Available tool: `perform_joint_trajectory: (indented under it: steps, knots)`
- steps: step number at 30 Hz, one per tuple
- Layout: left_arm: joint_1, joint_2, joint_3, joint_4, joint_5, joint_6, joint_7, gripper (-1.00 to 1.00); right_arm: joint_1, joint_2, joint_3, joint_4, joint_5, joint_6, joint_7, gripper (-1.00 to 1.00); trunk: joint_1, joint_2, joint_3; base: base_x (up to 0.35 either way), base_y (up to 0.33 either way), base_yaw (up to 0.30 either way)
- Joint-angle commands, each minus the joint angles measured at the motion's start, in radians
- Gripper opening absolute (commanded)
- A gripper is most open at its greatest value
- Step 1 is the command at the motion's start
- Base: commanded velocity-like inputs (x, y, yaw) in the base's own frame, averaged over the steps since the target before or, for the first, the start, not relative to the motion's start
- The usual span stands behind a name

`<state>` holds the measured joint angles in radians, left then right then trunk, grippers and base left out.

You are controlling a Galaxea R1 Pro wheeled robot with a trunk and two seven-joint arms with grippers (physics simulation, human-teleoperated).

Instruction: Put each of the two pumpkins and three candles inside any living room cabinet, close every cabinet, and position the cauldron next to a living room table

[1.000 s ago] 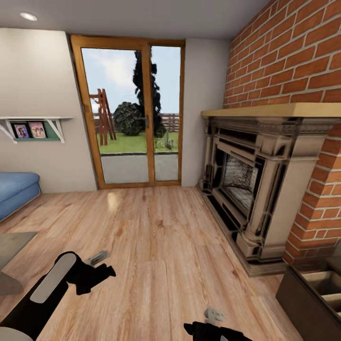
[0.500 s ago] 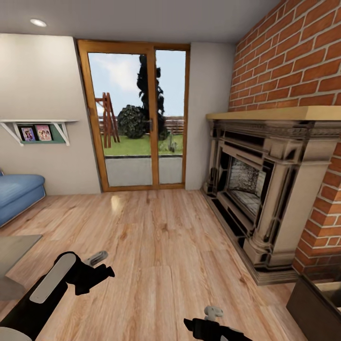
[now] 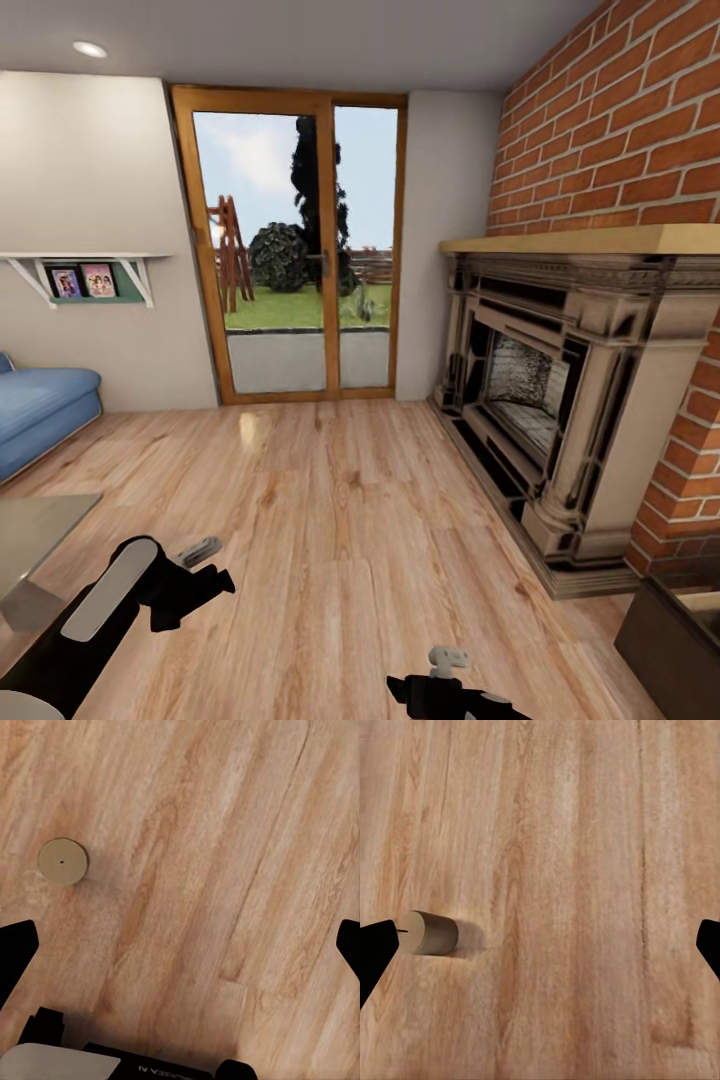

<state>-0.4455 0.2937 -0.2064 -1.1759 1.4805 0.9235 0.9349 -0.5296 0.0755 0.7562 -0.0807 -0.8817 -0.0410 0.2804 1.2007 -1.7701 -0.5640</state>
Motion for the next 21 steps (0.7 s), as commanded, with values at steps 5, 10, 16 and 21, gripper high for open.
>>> perform_joint_trajectory:
  steps: [5, 10, 16, 21]
  knots:
    - [0.0, 0.0, -0.002, -0.001, 0.01, 0.0, 0.009, 1.0, -0.001, 0.001, 0.008, 0.002, -0.009, -0.005, 0.003, 1.0, 0.0, -0.001, -0.001, 0.062, 0.075, 0.0]
    - [-0.001, -0.002, -0.005, 0.004, 0.009, -0.001, 0.01, 1.0, -0.001, 0.001, 0.008, 0.002, -0.009, -0.008, -0.003, 1.0, 0.0, -0.001, -0.001, 0.12, 0.081, 0.0]
    - [-0.001, -0.01, -0.01, 0.023, -0.012, -0.002, 0.013, 1.0, -0.001, 0.0, 0.008, 0.002, -0.011, -0.004, -0.006, 1.0, 0.0, -0.001, -0.001, 0.017, 0.01, 0.0]
    - [-0.007, -0.033, -0.008, 0.109, -0.057, -0.06, 0.01, 1.0, -0.001, -0.004, 0.009, 0.002, -0.012, 0.002, -0.006, 1.0, 0.0, -0.001, -0.001, 0.001, 0.001, 0.0]
